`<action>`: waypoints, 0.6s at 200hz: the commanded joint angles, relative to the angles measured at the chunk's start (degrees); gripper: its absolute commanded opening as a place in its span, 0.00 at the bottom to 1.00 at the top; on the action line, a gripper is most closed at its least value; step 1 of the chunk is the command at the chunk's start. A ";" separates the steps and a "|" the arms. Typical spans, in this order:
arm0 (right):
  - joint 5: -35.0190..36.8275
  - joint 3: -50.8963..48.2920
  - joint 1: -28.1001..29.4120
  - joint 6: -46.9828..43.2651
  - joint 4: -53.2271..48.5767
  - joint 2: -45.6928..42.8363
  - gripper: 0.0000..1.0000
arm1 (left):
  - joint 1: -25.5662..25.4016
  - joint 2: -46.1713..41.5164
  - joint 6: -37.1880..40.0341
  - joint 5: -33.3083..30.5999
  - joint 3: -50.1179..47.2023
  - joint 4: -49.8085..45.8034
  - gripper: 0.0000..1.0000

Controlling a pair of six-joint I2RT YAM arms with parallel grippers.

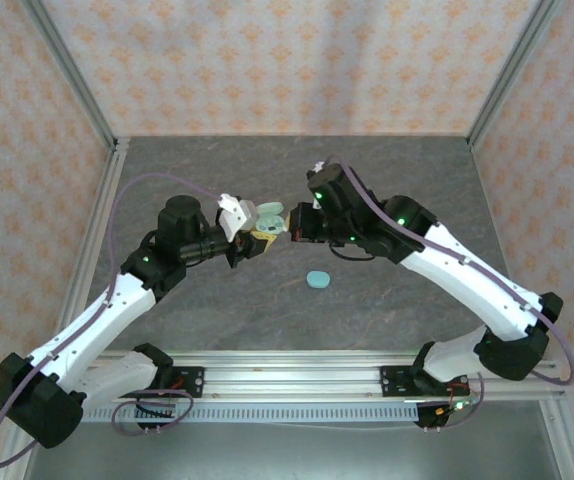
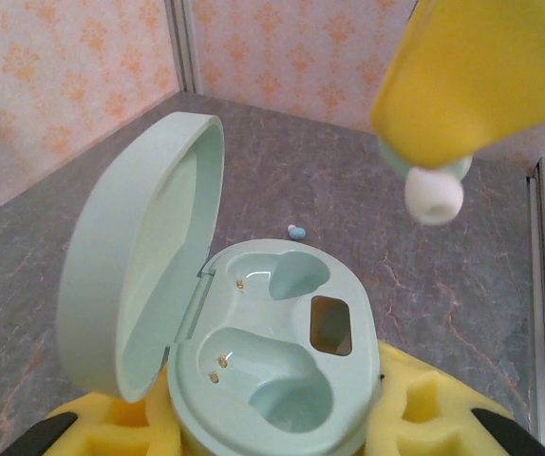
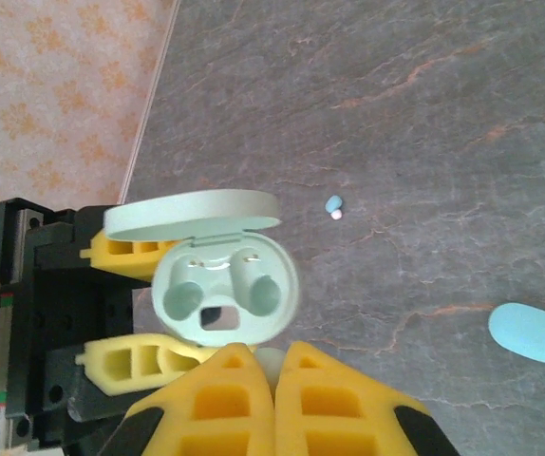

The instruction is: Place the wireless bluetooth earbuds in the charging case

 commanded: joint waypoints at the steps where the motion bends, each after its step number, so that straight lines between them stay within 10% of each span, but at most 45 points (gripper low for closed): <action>1: -0.61 2.82 0.71 -0.27 2.71 1.47 0.02 | -0.67 0.30 -0.70 -0.49 0.20 2.32 0.10; 120: -1.42 5.62 1.63 -0.95 2.52 6.57 0.02 | -1.13 -0.62 -0.55 -0.69 0.62 1.15 0.10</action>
